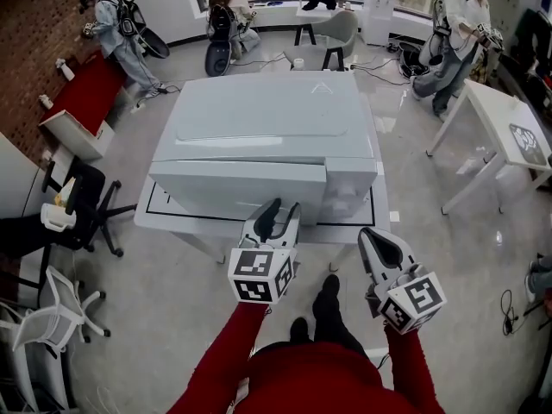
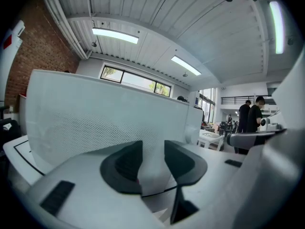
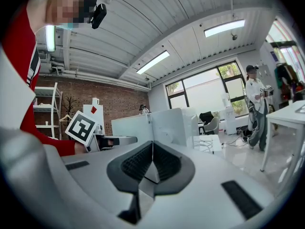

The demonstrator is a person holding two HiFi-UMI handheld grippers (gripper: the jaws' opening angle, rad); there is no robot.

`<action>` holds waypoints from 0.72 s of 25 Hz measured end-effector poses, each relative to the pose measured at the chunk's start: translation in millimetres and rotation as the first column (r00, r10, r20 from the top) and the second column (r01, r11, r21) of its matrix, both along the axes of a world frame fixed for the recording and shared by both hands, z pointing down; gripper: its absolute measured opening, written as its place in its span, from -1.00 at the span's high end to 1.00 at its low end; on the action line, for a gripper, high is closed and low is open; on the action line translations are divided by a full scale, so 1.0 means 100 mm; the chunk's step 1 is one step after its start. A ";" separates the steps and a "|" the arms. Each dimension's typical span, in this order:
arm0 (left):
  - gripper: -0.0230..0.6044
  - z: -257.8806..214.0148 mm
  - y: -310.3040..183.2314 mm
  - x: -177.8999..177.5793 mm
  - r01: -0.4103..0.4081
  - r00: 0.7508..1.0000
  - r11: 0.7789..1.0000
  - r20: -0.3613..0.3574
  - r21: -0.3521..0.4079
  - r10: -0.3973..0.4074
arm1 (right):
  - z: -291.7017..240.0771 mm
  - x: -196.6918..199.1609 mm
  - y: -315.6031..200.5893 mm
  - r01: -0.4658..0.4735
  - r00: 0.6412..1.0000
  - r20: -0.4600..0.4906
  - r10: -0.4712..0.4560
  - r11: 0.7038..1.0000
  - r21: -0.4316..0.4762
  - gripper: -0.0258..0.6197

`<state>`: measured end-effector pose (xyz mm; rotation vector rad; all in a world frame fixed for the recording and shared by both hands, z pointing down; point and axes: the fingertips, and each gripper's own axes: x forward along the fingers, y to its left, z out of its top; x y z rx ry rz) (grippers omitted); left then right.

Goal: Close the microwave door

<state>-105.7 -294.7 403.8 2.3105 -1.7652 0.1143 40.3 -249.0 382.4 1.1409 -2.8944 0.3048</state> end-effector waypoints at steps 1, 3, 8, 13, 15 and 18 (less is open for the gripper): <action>0.48 0.00 0.00 -0.03 0.015 1.000 1.000 0.002 -0.003 -0.015 | -0.01 -0.01 0.00 0.003 1.000 -0.001 -0.003 1.000 0.001 0.87; 0.54 0.00 -0.01 -0.05 0.040 0.999 0.999 0.019 -0.007 -0.040 | -0.02 -0.02 -0.01 0.008 1.000 -0.003 -0.008 1.000 0.003 0.87; 0.57 -0.01 -0.04 -0.06 0.066 0.997 0.998 0.028 -0.010 -0.066 | -0.02 -0.01 -0.04 0.009 1.000 -0.014 -0.009 1.000 0.010 0.87; 0.58 -0.01 -0.07 -0.07 0.073 0.997 0.997 0.019 -0.013 -0.073 | -0.01 -0.02 -0.06 0.011 1.000 -0.010 -0.011 1.000 0.007 0.87; 0.58 -0.01 -0.07 -0.07 0.081 0.997 0.997 0.016 -0.010 -0.080 | -0.01 -0.02 -0.06 0.012 1.000 -0.009 -0.012 1.000 0.006 0.87; 0.60 -0.02 -0.06 -0.08 0.081 0.997 0.997 0.010 -0.011 -0.081 | -0.01 -0.01 -0.06 0.012 1.000 -0.011 -0.012 1.000 0.003 0.87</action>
